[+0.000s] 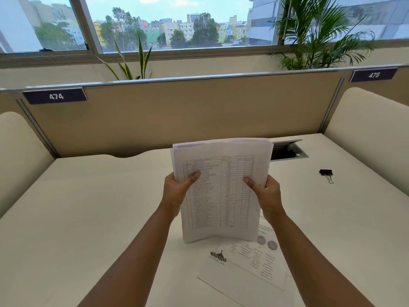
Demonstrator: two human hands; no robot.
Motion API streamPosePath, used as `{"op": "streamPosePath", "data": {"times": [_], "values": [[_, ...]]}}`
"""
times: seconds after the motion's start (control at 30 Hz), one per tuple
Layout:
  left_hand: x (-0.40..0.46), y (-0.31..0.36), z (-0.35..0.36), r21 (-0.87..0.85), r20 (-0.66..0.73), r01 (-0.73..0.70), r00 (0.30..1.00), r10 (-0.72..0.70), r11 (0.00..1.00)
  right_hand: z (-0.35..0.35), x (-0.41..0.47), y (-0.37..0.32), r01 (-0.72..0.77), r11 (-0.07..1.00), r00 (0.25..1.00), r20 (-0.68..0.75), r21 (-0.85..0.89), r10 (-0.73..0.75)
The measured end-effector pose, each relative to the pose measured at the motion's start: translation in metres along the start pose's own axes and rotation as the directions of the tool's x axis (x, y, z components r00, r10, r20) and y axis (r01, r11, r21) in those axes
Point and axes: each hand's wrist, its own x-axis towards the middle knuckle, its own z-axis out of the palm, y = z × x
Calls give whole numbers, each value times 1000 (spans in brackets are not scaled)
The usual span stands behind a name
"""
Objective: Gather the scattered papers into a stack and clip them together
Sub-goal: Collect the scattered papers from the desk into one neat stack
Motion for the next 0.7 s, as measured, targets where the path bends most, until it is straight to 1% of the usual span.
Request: {"op": "streamPosePath", "data": {"times": [0.17,0.27,0.43,0.5,0.57,0.6,0.63,0.7], "values": [[0,8,2,-19,-17,-48,999,47,999,2,-1,-10,36,999,999,-22,21,-35],[0,9,1,-15,-12,-82,997,82,997,3,-1,-11,43,998,999,8,35,-43],[-3,8,2,70,7,-51,999,50,996,2,-1,-9,4,1000,998,64,-1,-4],[-5,2,-1,106,14,0,1000,-1,994,-2,0,-5,-52,997,996,75,-54,56],[-10,-7,-4,173,38,55,997,-62,983,-7,-2,3,-111,979,987,95,-171,128],[-14,-12,-4,190,49,73,995,-84,979,-8,-4,7,-108,967,986,100,-229,134],[-16,-16,-4,193,57,84,994,-97,978,-8,-6,10,-85,958,989,91,-272,113],[-19,-16,-1,188,51,81,995,-92,979,-5,-9,9,-11,950,999,29,-313,22]]}}
